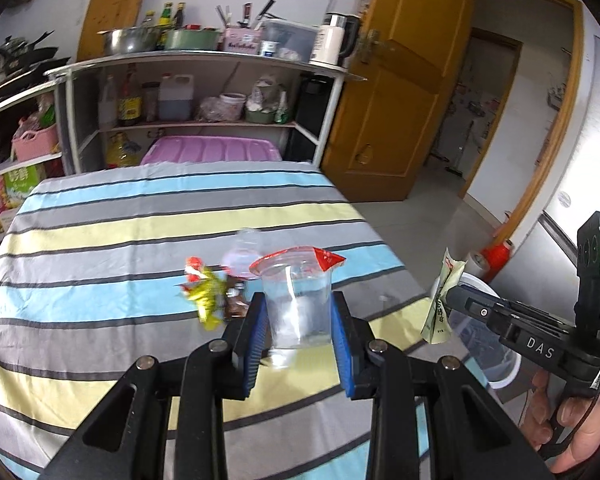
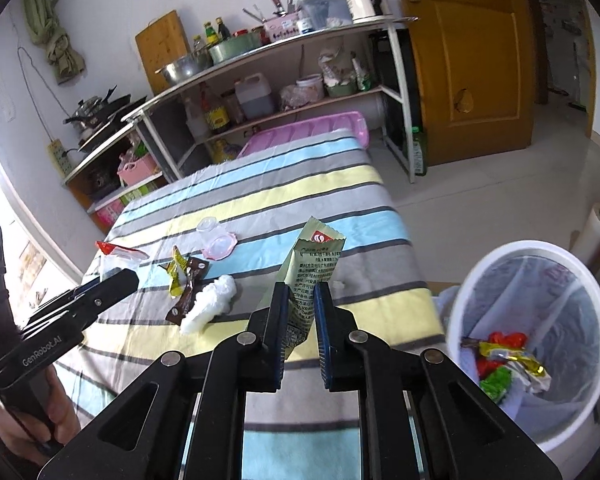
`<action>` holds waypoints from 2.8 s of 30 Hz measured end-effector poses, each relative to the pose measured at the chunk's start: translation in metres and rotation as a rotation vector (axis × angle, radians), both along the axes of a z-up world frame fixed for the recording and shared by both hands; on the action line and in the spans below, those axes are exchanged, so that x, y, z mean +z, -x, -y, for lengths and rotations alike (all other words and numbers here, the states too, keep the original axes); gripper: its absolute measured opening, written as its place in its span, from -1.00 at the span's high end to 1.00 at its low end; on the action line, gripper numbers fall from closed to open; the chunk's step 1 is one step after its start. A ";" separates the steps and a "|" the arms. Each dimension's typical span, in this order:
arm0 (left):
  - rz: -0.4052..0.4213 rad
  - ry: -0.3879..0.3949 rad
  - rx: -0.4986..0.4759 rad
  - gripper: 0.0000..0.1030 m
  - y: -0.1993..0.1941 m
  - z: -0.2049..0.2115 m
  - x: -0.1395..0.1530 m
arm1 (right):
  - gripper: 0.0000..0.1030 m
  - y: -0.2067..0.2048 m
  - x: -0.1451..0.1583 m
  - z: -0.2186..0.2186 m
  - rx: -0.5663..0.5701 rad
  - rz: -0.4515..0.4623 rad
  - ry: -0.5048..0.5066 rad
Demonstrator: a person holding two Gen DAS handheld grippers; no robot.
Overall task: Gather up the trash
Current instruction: 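Grasp the clear plastic cup with the left tool while the right tool grasps the green paper packet, then carry the clear cup and green paper packet over the trash bin with both tools, then open both tools to drop the cup and packet into the bin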
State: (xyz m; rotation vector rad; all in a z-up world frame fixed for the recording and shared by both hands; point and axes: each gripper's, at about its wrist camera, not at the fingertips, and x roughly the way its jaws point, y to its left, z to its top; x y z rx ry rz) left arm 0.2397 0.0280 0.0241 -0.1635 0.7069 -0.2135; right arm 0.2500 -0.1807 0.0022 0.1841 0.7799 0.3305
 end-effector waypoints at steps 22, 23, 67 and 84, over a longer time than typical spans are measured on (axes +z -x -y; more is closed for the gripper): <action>0.019 0.003 -0.090 0.37 0.001 0.048 0.006 | 0.06 -0.001 -0.041 0.033 -0.036 -0.105 -0.037; 0.016 0.003 -0.084 0.36 0.000 0.045 0.005 | 0.06 -0.004 -0.045 0.030 -0.037 -0.113 -0.028; -0.014 0.003 -0.361 0.36 -0.034 0.177 -0.005 | 0.54 0.037 -0.010 0.151 -0.284 -0.027 0.007; -0.118 -0.028 -0.451 0.15 -0.057 0.249 -0.046 | 0.26 0.037 -0.048 0.209 -0.378 -0.088 -0.040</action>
